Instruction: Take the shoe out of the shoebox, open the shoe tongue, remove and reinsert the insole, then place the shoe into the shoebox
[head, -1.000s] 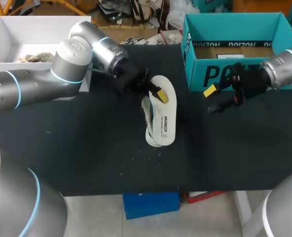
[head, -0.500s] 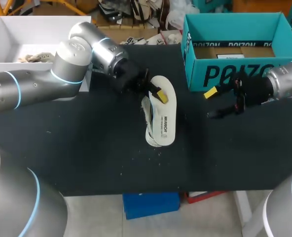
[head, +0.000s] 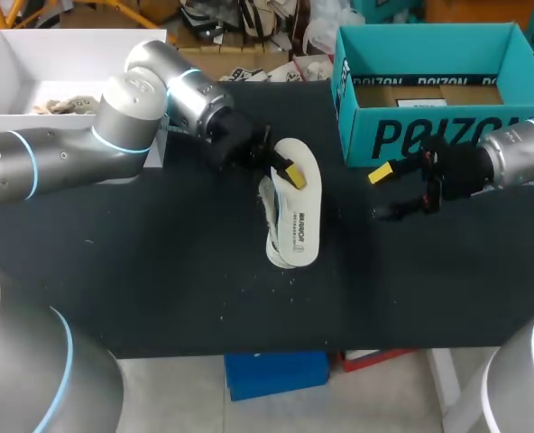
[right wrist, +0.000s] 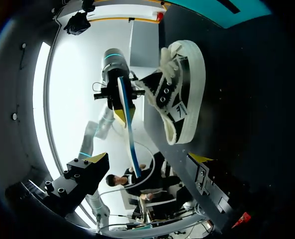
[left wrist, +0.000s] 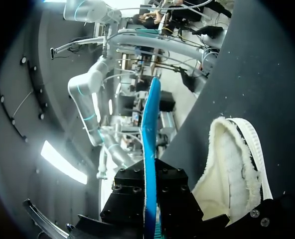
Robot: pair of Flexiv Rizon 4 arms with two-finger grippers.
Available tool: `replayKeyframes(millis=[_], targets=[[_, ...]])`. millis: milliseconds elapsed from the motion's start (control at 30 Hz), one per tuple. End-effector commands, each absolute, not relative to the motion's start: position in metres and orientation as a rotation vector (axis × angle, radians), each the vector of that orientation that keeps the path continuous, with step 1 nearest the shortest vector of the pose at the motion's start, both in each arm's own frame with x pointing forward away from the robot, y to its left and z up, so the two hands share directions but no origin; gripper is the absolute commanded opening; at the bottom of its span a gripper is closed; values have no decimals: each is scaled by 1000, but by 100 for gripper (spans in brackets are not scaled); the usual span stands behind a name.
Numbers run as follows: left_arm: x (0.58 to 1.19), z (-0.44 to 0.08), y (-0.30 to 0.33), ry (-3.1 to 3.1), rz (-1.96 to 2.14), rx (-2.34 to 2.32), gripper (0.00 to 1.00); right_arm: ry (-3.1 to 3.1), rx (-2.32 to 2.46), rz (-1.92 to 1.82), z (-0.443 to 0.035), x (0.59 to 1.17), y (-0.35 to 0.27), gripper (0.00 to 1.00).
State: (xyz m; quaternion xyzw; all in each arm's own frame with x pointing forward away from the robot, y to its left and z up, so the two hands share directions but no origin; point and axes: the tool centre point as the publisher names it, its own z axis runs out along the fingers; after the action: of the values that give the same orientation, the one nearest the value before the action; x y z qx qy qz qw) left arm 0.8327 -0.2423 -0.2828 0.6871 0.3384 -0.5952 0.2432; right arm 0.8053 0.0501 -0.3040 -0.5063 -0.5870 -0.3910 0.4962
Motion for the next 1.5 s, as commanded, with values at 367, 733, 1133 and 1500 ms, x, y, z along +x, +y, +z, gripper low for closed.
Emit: replayKeyframes(millis=[367, 733, 1133, 1500], targets=[[833, -284, -243, 927, -1626, 1880, 0, -1391, -1354, -992, -303, 804, 57, 100], [833, -286, -243, 921, -1635, 1880, 0, -1361, -1316, -1109, -308, 793, 80, 100], [833, -288, -243, 916, -1641, 1875, 0, -1374, -1289, -1182, -296, 795, 107, 81], [833, -290, -245, 909, -1650, 1875, 0, -1324, -1235, -1233, -307, 795, 129, 67]])
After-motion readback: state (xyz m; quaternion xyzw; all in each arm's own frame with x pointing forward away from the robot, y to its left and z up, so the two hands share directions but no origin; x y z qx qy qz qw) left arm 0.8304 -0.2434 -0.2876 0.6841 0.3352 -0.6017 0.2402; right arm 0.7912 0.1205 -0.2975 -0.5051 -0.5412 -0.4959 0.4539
